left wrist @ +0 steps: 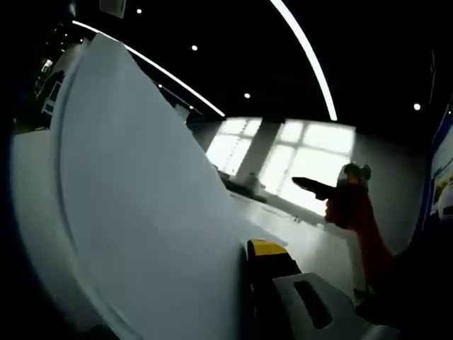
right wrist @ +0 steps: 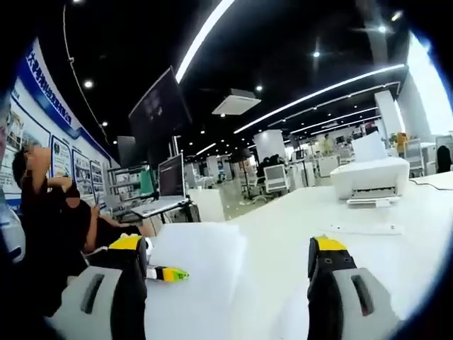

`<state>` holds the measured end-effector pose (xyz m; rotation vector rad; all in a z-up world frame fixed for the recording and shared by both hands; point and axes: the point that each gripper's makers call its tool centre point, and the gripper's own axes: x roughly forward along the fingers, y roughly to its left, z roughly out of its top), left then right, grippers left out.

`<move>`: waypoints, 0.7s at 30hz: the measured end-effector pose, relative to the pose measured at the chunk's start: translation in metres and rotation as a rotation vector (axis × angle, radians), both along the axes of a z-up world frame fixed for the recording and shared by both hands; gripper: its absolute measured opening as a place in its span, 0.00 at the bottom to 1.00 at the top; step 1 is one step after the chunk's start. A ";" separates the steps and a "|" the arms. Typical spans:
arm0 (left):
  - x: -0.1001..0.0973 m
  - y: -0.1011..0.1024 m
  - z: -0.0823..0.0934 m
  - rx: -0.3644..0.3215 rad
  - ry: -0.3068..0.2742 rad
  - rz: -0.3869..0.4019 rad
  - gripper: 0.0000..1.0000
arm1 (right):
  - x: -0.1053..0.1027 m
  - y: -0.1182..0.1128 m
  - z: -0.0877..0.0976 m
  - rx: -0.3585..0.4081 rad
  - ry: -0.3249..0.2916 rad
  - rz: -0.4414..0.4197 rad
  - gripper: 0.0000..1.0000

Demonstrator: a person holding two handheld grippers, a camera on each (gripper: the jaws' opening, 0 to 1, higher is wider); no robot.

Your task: Organize the stack of printing papers by aligning and flattening the scattered papers on the table

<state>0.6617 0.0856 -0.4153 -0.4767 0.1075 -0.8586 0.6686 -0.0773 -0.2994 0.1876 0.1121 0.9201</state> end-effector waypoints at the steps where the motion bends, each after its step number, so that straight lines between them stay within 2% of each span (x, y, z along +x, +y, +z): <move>1: 0.000 0.000 0.000 0.001 0.000 0.000 0.11 | 0.000 -0.001 -0.003 -0.001 0.007 -0.002 0.90; 4: 0.000 0.000 0.000 0.002 0.000 0.000 0.11 | -0.002 -0.005 -0.011 -0.011 0.018 -0.013 0.90; 12: 0.000 0.000 0.000 0.000 0.000 0.000 0.11 | -0.012 -0.013 -0.015 0.008 0.030 -0.029 0.90; 21: -0.001 -0.001 0.000 0.002 -0.002 0.001 0.11 | -0.018 -0.019 -0.030 0.005 0.056 -0.043 0.90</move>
